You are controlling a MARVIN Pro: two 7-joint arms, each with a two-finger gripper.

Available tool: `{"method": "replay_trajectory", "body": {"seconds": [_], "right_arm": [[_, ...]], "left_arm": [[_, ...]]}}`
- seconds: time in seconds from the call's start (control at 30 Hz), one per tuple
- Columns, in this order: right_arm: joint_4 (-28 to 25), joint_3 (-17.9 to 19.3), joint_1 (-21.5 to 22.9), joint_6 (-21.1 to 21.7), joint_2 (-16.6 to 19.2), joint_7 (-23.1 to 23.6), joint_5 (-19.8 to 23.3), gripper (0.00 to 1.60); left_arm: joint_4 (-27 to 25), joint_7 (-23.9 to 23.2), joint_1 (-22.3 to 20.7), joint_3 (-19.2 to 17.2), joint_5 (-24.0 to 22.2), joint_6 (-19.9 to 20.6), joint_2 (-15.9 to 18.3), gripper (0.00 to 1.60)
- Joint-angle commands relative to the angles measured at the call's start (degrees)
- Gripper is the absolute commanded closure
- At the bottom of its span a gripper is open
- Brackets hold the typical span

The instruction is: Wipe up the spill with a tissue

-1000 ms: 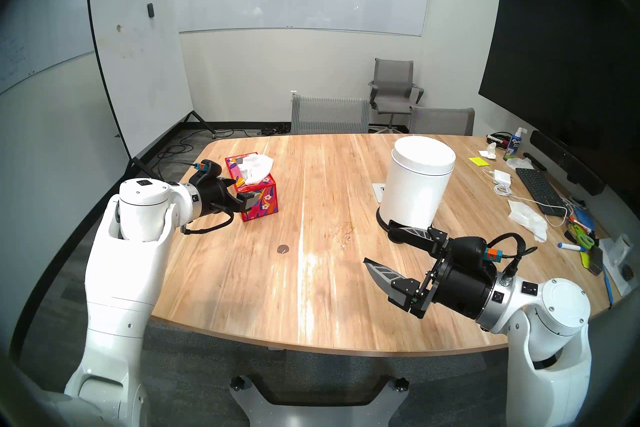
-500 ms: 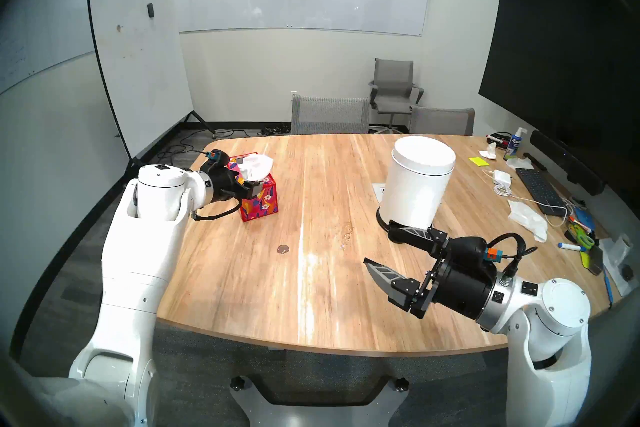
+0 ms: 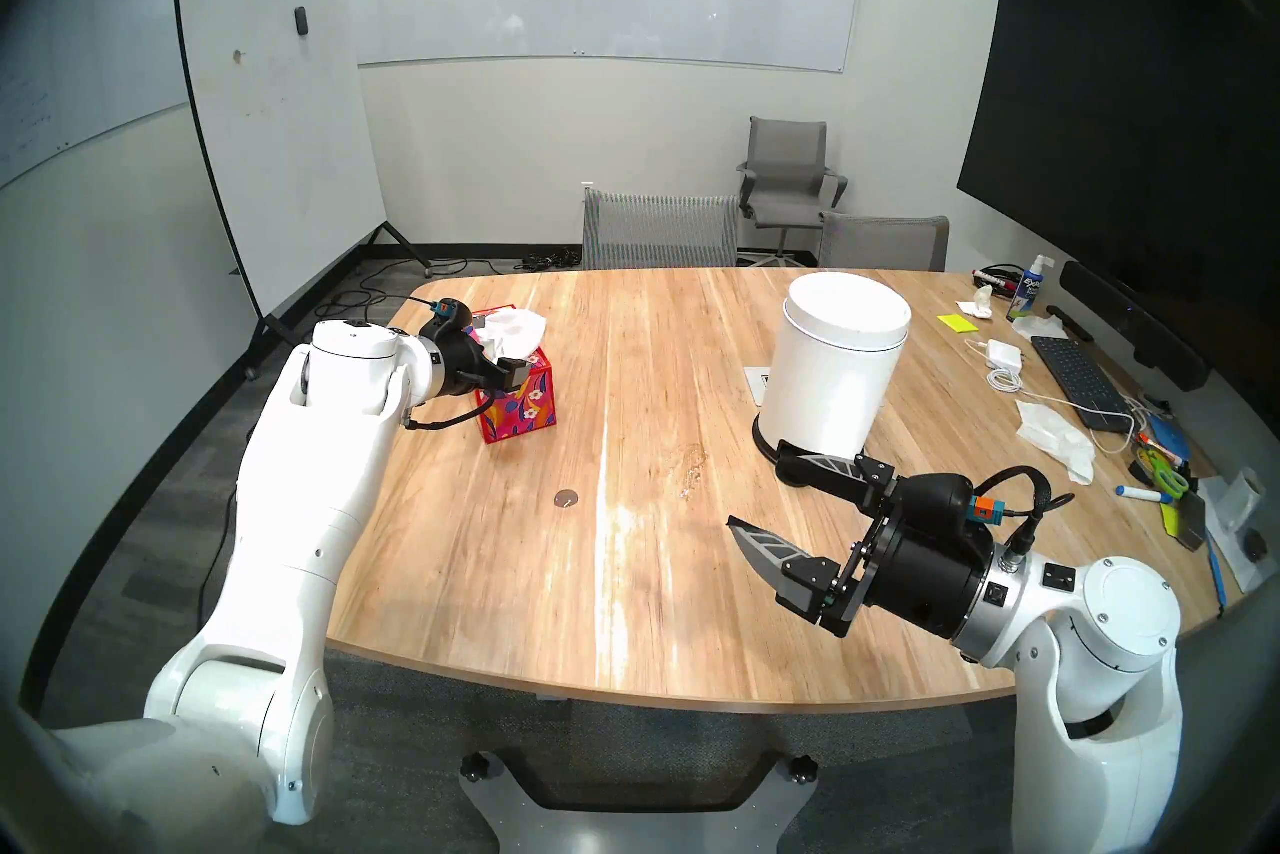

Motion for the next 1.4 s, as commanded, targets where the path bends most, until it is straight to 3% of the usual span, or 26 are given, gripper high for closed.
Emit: {"method": "replay_trajectory", "body": {"seconds": [0.0, 0.43, 0.97, 1.37], "right_arm": [[-0.8, 0.1, 0.1, 0.0, 0.0, 0.1, 0.2, 0.00], [-0.9, 0.1, 0.1, 0.0, 0.0, 0.1, 0.1, 0.00], [-0.9, 0.1, 0.1, 0.0, 0.0, 0.1, 0.1, 0.00], [-0.9, 0.1, 0.1, 0.0, 0.0, 0.1, 0.1, 0.00]], "left_arm": [[2.3, -0.1, -5.1, 0.0, -0.1, -2.2, 0.0, 0.00], [7.6, 0.1, -6.9, 1.1, 0.5, -5.3, 0.2, 0.00], [8.3, -1.1, -5.9, 2.0, 0.6, -6.5, 0.3, 0.00], [12.3, 1.0, -7.6, 3.0, 1.4, -8.2, -0.9, 0.00]]}}
